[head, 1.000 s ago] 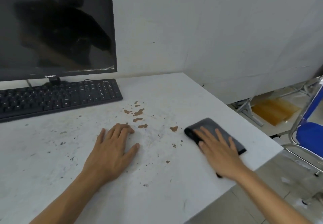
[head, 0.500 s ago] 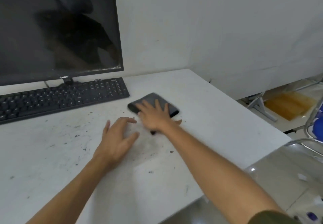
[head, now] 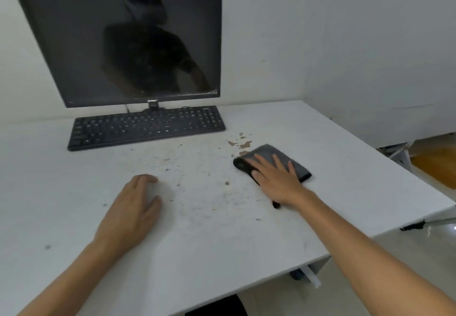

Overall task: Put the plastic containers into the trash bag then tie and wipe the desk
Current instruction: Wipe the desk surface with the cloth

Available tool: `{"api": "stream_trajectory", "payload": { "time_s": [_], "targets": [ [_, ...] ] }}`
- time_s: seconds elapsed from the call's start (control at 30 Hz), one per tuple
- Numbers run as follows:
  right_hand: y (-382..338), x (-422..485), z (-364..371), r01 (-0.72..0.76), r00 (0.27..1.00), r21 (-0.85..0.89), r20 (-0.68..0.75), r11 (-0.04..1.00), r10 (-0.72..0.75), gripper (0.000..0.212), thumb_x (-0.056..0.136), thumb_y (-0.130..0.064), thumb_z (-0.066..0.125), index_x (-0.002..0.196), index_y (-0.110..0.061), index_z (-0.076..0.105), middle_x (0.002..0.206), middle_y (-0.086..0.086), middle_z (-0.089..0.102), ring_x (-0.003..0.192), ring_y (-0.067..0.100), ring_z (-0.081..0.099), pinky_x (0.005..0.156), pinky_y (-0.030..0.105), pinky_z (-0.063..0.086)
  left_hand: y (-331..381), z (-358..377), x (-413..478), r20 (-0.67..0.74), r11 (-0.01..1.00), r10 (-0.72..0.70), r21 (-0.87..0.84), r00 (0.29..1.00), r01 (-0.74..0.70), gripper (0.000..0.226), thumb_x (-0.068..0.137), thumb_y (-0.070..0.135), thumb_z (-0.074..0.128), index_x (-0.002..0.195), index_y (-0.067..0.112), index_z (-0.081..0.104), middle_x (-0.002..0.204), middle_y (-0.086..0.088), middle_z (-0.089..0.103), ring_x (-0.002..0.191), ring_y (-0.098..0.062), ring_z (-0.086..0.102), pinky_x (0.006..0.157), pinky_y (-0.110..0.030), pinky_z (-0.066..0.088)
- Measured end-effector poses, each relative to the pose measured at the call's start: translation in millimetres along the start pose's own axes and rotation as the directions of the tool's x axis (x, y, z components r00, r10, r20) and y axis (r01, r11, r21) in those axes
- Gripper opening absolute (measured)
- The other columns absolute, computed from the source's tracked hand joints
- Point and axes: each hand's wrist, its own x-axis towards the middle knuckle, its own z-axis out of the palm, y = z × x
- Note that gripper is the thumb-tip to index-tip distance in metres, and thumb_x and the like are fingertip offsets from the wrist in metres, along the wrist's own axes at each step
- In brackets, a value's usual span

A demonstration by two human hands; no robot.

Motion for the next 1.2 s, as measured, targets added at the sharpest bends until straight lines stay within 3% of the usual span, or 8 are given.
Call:
{"api": "stream_trajectory", "payload": {
  "time_s": [0.17, 0.37, 0.5, 0.6, 0.77, 0.9, 1.07, 1.2],
  "targets": [
    [-106, 82, 17, 0.042, 0.999, 0.002, 0.032, 0.999, -0.042, 0.054, 0.105, -0.048, 0.011, 0.158, -0.044, 0.004, 0.168, -0.012, -0.007, 0.153, 0.037, -0.012, 0.117, 0.065, -0.01, 7, 1, 1, -0.035, 1.0, -0.023, -0.022, 0.999, 0.022, 0.04, 0.096, 0.024, 0.047, 0.135, 0.018, 0.042, 0.138, 0.0, 0.046, 0.125, -0.02, 0.047, 0.104, -0.033, 0.039],
    [-222, 54, 45, 0.359, 0.932, -0.083, 0.078, 0.93, -0.353, 0.054, 0.105, -0.048, 0.021, 0.158, -0.045, 0.007, 0.168, -0.012, -0.004, 0.153, 0.039, -0.011, 0.117, 0.066, -0.01, 6, -5, -1, -0.288, 0.983, -0.1, -0.176, 0.952, 0.05, 0.039, 0.094, 0.024, 0.036, 0.131, 0.014, 0.043, 0.132, -0.006, 0.049, 0.121, -0.022, 0.043, 0.107, -0.04, 0.037],
    [-214, -10, 50, 0.583, 0.81, -0.038, 0.102, 0.812, -0.577, 0.054, 0.105, -0.046, 0.022, 0.157, -0.044, 0.006, 0.167, -0.021, -0.002, 0.153, 0.032, -0.013, 0.119, 0.059, -0.011, 2, -14, -3, -0.273, 0.884, -0.328, -0.427, 0.904, 0.192, 0.042, 0.095, 0.029, 0.033, 0.13, 0.013, 0.049, 0.131, -0.008, 0.056, 0.122, -0.025, 0.049, 0.107, -0.044, 0.04],
    [-176, -52, 48, 0.62, 0.78, -0.024, 0.13, 0.785, -0.612, 0.051, 0.105, -0.047, 0.016, 0.155, -0.049, 0.011, 0.166, -0.023, -0.002, 0.153, 0.022, -0.017, 0.12, 0.053, -0.014, 6, -15, -5, -0.241, 0.936, -0.271, -0.291, 0.932, 0.197, 0.039, 0.097, 0.036, 0.033, 0.123, 0.018, 0.056, 0.125, -0.001, 0.062, 0.113, -0.023, 0.056, 0.102, -0.05, 0.043],
    [-116, -99, 26, 0.562, 0.809, -0.006, 0.214, 0.827, -0.548, 0.05, 0.106, -0.048, 0.018, 0.155, -0.053, 0.009, 0.165, -0.024, -0.006, 0.151, 0.009, -0.022, 0.12, 0.041, -0.017, 34, -11, -5, -0.09, 0.97, -0.234, -0.08, 0.968, 0.228, 0.049, 0.097, 0.057, 0.037, 0.108, 0.019, 0.065, 0.11, -0.001, 0.064, 0.096, -0.021, 0.06, 0.083, -0.039, 0.049],
    [-76, -112, 11, 0.44, 0.872, 0.276, 0.094, 0.854, -0.48, 0.045, 0.105, -0.052, 0.029, 0.15, -0.054, 0.031, 0.161, -0.034, 0.009, 0.149, -0.007, -0.008, 0.121, 0.028, -0.003, 74, -3, -2, 0.102, 0.977, -0.205, 0.089, 0.974, 0.196, 0.037, 0.089, 0.052, 0.054, 0.082, 0.017, 0.066, 0.087, 0.003, 0.065, 0.077, -0.014, 0.062, 0.059, -0.028, 0.042],
    [-18, -109, 2, 0.233, 0.969, 0.552, -0.204, 0.801, -0.141, 0.059, 0.095, -0.055, 0.055, 0.147, -0.058, 0.027, 0.15, -0.041, 0.025, 0.141, -0.011, 0.024, 0.119, 0.028, 0.027, 116, -12, 9, 0.242, 0.942, 0.006, -0.328, 0.97, 0.076, 0.021, 0.098, 0.037, 0.054, 0.083, 0.022, 0.053, 0.086, 0.008, 0.066, 0.079, -0.007, 0.062, 0.064, -0.021, 0.045],
    [1, -103, -11, 0.052, 0.999, 0.886, -0.05, 0.46, -0.018, 0.068, 0.081, -0.062, 0.068, 0.141, -0.045, 0.043, 0.143, -0.018, 0.054, 0.128, -0.002, 0.052, 0.103, 0.021, 0.041, 165, -30, 21, 0.295, 0.649, 0.059, -0.737, 0.954, 0.188, 0.026, 0.099, 0.04, 0.053, 0.081, 0.021, 0.056, 0.075, 0.007, 0.065, 0.074, -0.011, 0.06, 0.068, -0.027, 0.044]
  ]
}}
